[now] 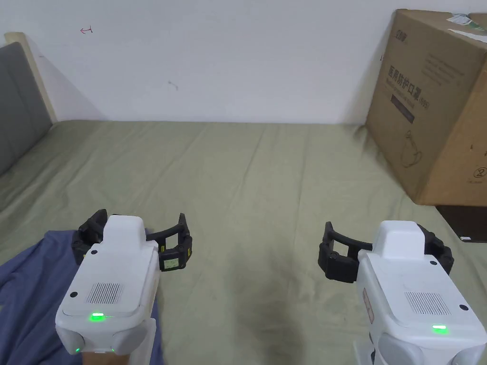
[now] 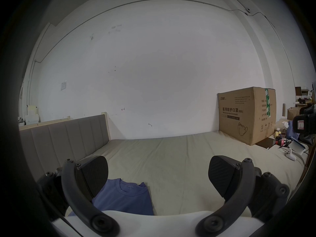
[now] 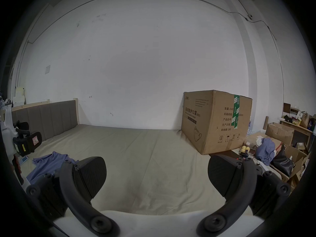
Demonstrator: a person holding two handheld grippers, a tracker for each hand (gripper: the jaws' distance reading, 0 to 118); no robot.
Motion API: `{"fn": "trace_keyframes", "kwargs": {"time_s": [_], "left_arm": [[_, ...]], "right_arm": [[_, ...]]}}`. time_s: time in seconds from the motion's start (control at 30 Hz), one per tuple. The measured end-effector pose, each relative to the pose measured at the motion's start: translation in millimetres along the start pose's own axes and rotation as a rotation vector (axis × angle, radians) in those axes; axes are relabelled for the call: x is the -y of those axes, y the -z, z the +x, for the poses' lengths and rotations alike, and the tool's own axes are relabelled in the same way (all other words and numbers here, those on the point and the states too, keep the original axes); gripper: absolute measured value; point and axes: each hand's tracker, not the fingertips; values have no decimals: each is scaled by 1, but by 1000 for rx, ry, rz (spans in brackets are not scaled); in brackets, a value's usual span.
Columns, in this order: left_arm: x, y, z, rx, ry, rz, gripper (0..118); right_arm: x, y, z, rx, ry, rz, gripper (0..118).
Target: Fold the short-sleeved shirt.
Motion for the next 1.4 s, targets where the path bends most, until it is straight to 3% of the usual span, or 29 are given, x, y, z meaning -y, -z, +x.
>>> {"fn": "trace_keyframes", "kwargs": {"time_s": [1.1, 1.17, 1.27, 1.3, 1.4], "left_arm": [[-4, 2, -3, -22, 32, 30, 116], [-5, 0, -2, -26, 22, 43, 103], [-8, 1, -1, -4, -1, 28, 24], [-8, 3, 0, -5, -6, 17, 0], [-8, -1, -2, 14, -28, 17, 0]], "right_arm": [[-3, 2, -1, -7, -1, -2, 112], [-3, 0, -1, -13, 1, 1, 96], [-3, 0, -5, 8, -22, 8, 7], [-3, 1, -5, 7, -27, 8, 0], [-3, 0, -4, 3, -24, 4, 0]]}}
